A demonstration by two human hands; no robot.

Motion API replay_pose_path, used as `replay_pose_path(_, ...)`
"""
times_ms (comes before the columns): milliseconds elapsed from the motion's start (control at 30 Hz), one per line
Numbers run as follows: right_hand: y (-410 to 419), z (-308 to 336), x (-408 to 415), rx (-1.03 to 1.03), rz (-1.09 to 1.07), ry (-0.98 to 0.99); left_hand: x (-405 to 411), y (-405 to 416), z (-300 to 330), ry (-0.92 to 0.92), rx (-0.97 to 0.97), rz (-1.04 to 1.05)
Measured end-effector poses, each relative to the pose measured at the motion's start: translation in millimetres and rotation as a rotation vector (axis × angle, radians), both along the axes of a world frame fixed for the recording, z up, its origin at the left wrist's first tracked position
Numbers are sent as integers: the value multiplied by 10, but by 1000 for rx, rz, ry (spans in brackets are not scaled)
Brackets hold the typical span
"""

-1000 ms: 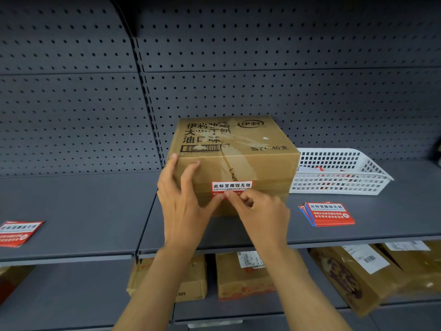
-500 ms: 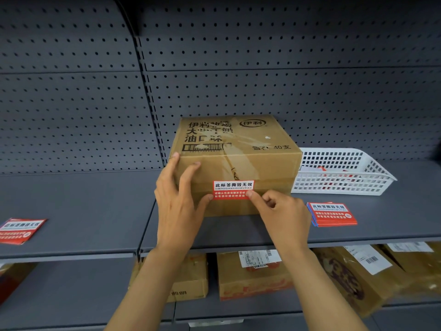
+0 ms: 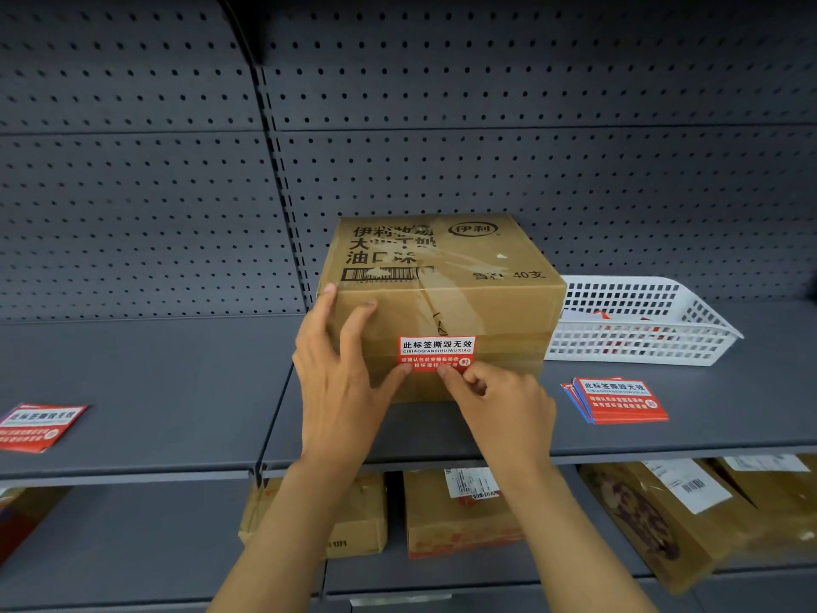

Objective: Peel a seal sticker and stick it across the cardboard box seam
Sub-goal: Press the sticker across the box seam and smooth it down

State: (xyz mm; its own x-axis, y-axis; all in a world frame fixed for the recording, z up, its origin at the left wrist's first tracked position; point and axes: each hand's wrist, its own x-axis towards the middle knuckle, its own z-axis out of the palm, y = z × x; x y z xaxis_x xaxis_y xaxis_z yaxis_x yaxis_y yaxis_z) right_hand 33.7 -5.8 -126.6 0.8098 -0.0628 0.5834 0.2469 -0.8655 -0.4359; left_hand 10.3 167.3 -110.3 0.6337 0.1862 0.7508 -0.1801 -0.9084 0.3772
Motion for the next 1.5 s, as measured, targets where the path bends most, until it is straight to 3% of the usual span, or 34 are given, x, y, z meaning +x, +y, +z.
replay_pose_path(733, 59, -37, 0, -13, 7, 59, 1, -107, -22, 35, -16, 29)
replay_pose_path(1200, -225, -45, -18, 44, -50, 60, -83, 97, 35, 109, 40, -55)
replay_pose_path(1500, -319, 177, -179, 90, 14, 22, -387, 186, 339, 19, -248, -125)
